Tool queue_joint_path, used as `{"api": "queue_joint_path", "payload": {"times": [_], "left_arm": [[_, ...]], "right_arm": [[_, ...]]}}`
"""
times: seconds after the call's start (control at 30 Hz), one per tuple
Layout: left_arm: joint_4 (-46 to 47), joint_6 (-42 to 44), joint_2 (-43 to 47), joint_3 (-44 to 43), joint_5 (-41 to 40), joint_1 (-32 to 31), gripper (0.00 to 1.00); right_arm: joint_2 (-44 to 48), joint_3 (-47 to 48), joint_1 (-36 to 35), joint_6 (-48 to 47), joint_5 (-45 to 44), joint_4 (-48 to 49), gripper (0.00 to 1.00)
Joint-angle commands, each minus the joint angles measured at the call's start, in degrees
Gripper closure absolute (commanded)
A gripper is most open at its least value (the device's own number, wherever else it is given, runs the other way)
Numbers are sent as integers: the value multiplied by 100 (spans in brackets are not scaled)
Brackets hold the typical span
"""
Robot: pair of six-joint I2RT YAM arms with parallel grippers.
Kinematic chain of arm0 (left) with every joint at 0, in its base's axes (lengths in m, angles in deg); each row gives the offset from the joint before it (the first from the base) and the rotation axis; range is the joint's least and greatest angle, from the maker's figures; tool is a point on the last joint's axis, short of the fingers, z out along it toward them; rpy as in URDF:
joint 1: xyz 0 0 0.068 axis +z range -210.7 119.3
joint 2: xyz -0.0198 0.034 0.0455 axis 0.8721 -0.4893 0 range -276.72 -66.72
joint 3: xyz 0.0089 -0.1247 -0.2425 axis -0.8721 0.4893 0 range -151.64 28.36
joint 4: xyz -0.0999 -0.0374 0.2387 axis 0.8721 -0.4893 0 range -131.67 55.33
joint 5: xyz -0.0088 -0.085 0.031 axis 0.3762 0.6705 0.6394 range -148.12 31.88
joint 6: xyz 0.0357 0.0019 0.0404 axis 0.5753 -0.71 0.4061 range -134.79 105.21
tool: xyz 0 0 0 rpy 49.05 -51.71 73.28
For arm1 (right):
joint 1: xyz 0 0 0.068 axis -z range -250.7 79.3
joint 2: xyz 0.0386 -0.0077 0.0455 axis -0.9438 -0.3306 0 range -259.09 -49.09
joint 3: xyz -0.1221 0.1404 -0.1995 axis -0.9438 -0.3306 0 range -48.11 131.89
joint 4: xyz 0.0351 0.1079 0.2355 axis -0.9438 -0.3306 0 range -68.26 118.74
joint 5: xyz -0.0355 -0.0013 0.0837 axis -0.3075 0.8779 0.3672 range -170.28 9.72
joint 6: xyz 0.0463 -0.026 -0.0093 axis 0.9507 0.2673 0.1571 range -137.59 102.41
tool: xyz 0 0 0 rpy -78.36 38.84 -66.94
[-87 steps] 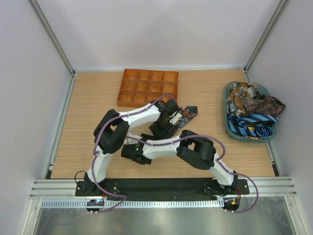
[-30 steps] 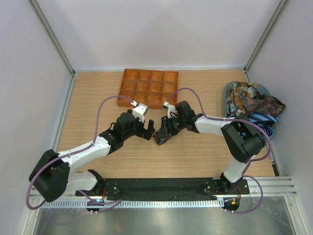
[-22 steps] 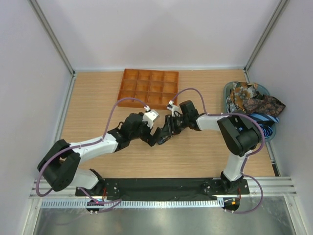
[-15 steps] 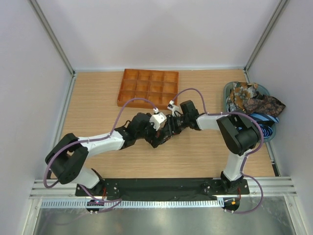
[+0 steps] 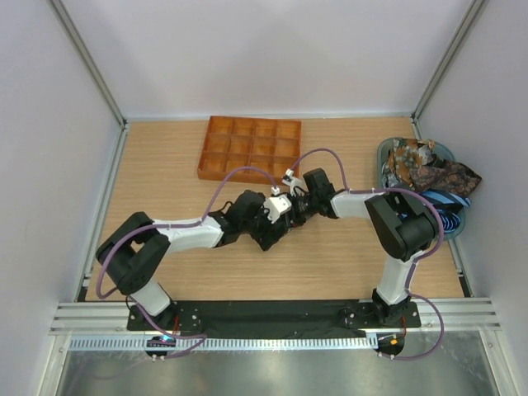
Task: Roll the ties
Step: Roll the tie
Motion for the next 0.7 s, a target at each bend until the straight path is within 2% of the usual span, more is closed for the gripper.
{"api": "queue_joint_path", "payload": {"times": [0.0,0.27,0.37,0.4,0.5,0.67], "left_arm": [[112,163,-155,-286,3,-17,0],[-107,154,-507,-497,109,-52,2],[-318,180,-560,-567,161,-61,14],[-493,163,-629,-646,161,-52,22],[-810,172,-805,-752,161,-52,36],[-995,128,-832,-683,275,-87,42]], "right_arm": [[-354,-202,-16,-305,-938,-581,76],[-371,-220,-16,-288,-929,-581,76],[-345,-220,-16,-296,-938,-564,76],[-336,-220,-16,-296,-955,-572,76],[-319,-238,-16,-288,-964,-563,76],[-187,-290,-7,-261,-982,-511,74]]}}
